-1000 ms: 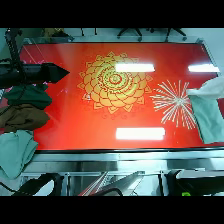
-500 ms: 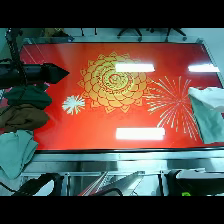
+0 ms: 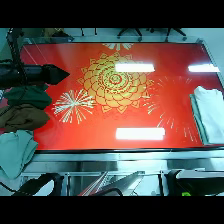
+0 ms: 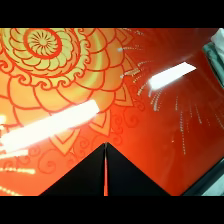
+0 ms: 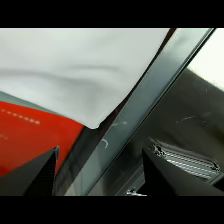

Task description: Fold the shirts.

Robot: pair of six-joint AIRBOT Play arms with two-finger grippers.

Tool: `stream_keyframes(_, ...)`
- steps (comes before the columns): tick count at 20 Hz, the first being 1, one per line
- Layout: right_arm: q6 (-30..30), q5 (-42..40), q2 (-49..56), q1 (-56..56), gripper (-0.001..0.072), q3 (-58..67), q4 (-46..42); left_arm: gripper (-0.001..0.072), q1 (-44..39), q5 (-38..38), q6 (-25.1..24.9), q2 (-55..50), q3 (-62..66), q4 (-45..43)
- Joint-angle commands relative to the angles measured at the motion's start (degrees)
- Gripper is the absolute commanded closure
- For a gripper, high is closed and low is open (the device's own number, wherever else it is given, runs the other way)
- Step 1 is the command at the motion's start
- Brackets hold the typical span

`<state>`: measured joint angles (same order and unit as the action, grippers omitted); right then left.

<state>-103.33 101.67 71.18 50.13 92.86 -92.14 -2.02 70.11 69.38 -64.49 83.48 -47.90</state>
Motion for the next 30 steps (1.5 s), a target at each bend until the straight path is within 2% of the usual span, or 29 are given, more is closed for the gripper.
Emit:
stream_keyframes(1, 0.11, -2.05, 0.44, -1.07, 0.0144, 0.00, 5.55, 0.0694, 0.04, -0.11, 0.07, -0.04, -0.02, 0.00)
stream_keyframes(2, 0.85, -3.98, 0.35, -1.90, 0.0300, 0.94, 9.18, 0.0694, 0.04, -0.59, 0.07, -0.04, 0.00, 0.07)
stream_keyframes(3, 2.99, -6.14, 0.11, -3.13, 0.0606, 1.64, 13.62, 0.0694, 0.04, -0.94, 0.09, -0.02, 0.04, 0.11)
stream_keyframes(4, 4.00, -8.92, -0.33, -4.81, 0.0683, 1.90, 18.36, 0.0694, 0.04, -0.79, 0.09, -0.04, 0.39, 0.07)
stream_keyframes(7, 5.81, -14.12, -1.99, -12.13, 0.0685, 1.11, 28.39, 0.0694, 0.04, -0.39, 0.55, 0.07, 0.92, -0.02)
stream_keyframes(9, 7.48, -15.87, -4.55, -19.93, 0.0685, -3.65, 29.24, 0.0695, -0.31, 0.22, 1.70, 1.62, -2.75, 0.02)
stream_keyframes(12, 10.19, -22.43, -11.56, -34.97, 0.0685, -20.52, 29.20, 0.0695, -3.17, -0.42, 1.90, 7.72, -16.04, -0.02)
stream_keyframes(15, 10.36, -30.80, -19.04, -50.42, 0.0685, -38.95, 29.38, 0.0695, -7.54, -2.34, 4.55, 14.99, -31.45, -0.04)
stream_keyframes(17, 10.34, -34.82, -21.59, -57.70, 0.0685, -45.48, 29.92, 0.0695, -10.16, -4.55, 5.46, 18.82, -38.56, -0.04)
stream_keyframes(21, 10.38, -35.74, -21.77, -61.66, 0.0685, -46.05, 30.08, 0.0694, -11.50, -4.74, 7.98, 23.26, -44.22, -0.04)
stream_keyframes(30, 10.36, -34.36, -21.77, -61.66, 0.0685, -46.05, 30.49, 0.0693, -11.45, -6.08, 8.09, 29.55, -45.31, -0.04)
